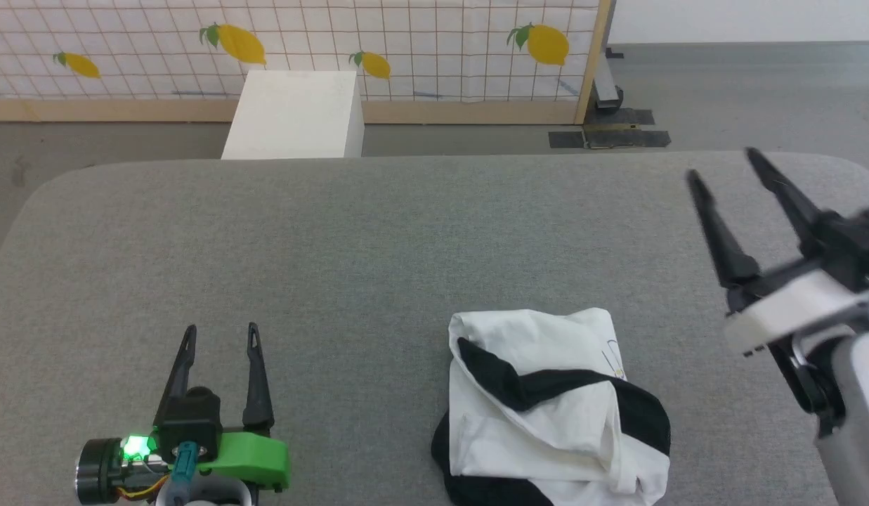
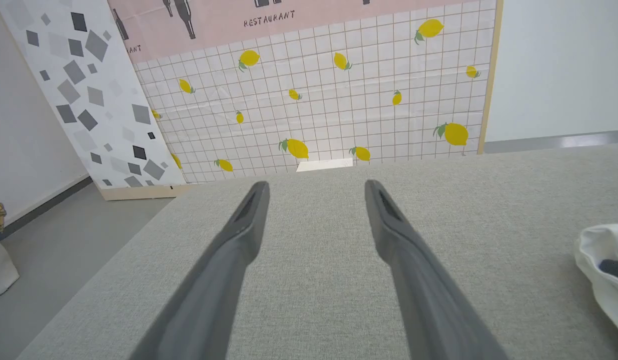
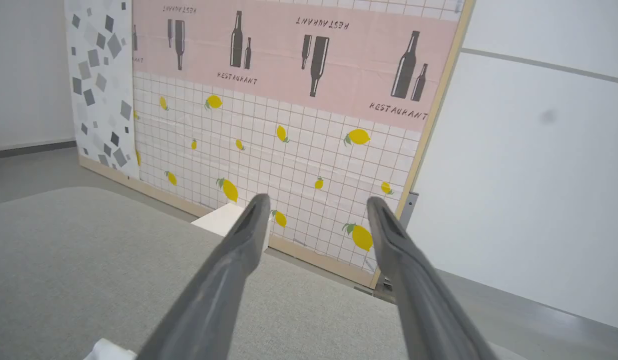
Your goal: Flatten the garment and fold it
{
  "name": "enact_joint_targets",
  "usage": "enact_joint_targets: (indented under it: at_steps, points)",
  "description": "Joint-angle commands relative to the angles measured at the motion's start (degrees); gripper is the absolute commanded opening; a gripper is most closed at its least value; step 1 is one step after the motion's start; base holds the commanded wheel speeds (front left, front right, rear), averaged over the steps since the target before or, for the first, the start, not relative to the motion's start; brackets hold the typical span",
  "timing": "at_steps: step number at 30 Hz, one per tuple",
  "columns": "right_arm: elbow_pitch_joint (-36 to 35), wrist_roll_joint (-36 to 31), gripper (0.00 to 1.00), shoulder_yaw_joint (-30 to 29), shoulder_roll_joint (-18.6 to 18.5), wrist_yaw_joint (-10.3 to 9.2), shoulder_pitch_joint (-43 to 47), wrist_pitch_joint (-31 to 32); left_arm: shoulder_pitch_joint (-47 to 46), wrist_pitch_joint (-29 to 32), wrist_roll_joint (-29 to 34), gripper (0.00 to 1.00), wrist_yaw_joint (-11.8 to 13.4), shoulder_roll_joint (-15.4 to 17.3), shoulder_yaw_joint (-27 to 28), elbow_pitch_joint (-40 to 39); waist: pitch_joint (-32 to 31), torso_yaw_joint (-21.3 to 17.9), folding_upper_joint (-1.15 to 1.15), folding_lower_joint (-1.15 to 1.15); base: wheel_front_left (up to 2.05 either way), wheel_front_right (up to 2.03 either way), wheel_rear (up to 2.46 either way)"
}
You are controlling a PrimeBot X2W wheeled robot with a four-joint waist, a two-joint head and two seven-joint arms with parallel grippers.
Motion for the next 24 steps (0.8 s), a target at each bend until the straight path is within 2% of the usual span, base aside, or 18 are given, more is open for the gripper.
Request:
enact_joint_targets:
  at_steps: [1, 5, 9, 12, 15, 18, 21, 24]
  points:
    - [-0.86, -1.4, 1.0, -3.12, 2.15, -0.09, 2.84, -1.63, 0.79, -0.27, -0.23, 1.0, -0.24, 0.05, 0.26, -0.42, -0.03, -0.21, 0.0, 0.0, 0.0, 0.0, 0.0]
    - [-3.66, -4.29, 1.0, -12.53, 8.34, -0.09, 9.91, -5.42, 0.88, -0.27, -0.27, 1.0, -0.42, -0.25, 1.1, -1.22, 0.2, -0.15, 0.0, 0.0, 0.0, 0.0, 0.0]
    - [-6.19, -3.89, 1.0, -17.35, 13.52, -0.09, 14.41, -7.14, 1.37, -0.27, -0.27, 1.0, -0.5, -0.58, 1.98, -2.01, 0.48, -0.25, 0.0, 0.0, 0.0, 0.0, 0.0]
    - [-8.23, -3.18, 1.0, -18.24, 14.35, -0.09, 14.91, -7.57, 1.22, -0.27, -0.12, 1.0, -0.9, -0.76, 2.26, -2.41, 1.17, -0.01, 0.0, 0.0, 0.0, 0.0, 0.0]
    - [-9.65, -3.19, 1.0, -17.33, 12.59, -0.09, 11.82, -5.66, 0.55, -0.27, 0.14, 1.0, -1.31, -0.9, 2.39, -2.61, 2.13, 0.41, 0.0, 0.0, 0.0, 0.0, 0.0]
    - [-8.9, -3.35, 1.0, -13.69, 8.75, -0.09, 7.45, 2.23, -0.14, -0.27, 0.29, 1.0, -1.58, -1.24, 2.4, -2.76, 2.99, 1.0, 0.0, 0.0, 0.0, 0.0, 0.0]
    - [-6.14, 0.5, 1.0, -7.46, 3.88, -0.09, 3.03, 17.25, -0.64, -0.27, 0.44, 1.0, -1.89, -1.72, 2.22, -2.8, 3.66, 1.71, 0.0, 0.0, 0.0, 0.0, 0.0]
    - [-3.26, 7.01, 1.0, 0.03, -2.53, -0.09, -0.39, 31.89, -1.18, -0.27, 0.5, 1.0, -2.22, -2.14, 2.07, -2.67, 4.32, 2.59, 0.0, 0.0, 0.0, 0.0, 0.0]
